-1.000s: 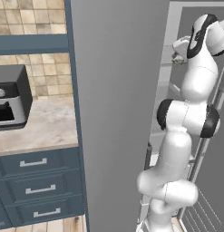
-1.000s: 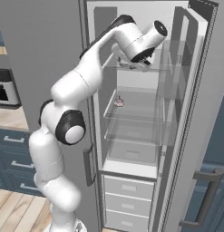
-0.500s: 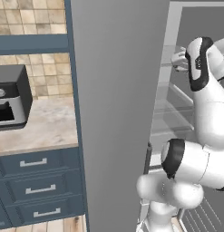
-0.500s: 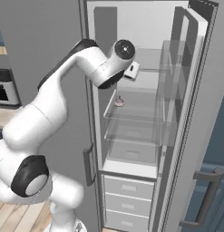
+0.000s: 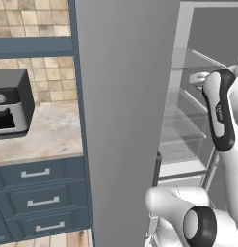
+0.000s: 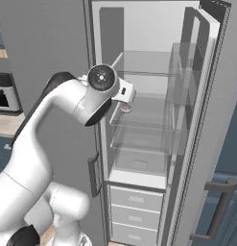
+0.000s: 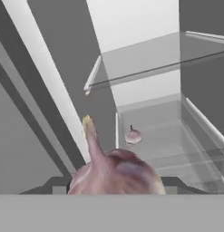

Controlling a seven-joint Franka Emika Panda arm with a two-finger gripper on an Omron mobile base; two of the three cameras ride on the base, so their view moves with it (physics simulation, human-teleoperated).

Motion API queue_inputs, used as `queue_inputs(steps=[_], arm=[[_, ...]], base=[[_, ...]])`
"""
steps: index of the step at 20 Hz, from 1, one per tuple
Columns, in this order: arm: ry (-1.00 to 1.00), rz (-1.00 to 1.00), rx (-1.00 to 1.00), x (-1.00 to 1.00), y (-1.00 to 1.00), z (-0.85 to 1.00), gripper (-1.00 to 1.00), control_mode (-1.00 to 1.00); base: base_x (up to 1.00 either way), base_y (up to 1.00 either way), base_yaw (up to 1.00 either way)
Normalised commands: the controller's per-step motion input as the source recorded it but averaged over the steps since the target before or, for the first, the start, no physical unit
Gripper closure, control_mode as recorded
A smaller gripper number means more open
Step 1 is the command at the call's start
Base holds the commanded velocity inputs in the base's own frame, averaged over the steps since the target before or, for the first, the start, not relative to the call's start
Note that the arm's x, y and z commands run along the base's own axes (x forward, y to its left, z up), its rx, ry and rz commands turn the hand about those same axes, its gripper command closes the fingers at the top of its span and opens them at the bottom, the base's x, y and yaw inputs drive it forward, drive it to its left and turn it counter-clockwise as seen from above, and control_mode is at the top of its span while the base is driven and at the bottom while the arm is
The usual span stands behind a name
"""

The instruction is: Grab the garlics from the fridge, place them in the blender, close the lid, and turn on the blender to create a marinade.

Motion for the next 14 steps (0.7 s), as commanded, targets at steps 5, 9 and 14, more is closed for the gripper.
queue_inputs(steps=[5,9,14], arm=[[0.19,-0.07,0.0,-1.0,0.14,-0.05,1.0,-1.0],[0.19,-0.12,0.0,-1.0,0.44,-0.3,1.0,-1.0],[0.21,-0.11,-0.03,-1.0,0.92,-0.53,1.0,-1.0]], base=[[0.0,0.0,0.0],[0.0,0.0,0.0],[0.0,0.0,0.0]])
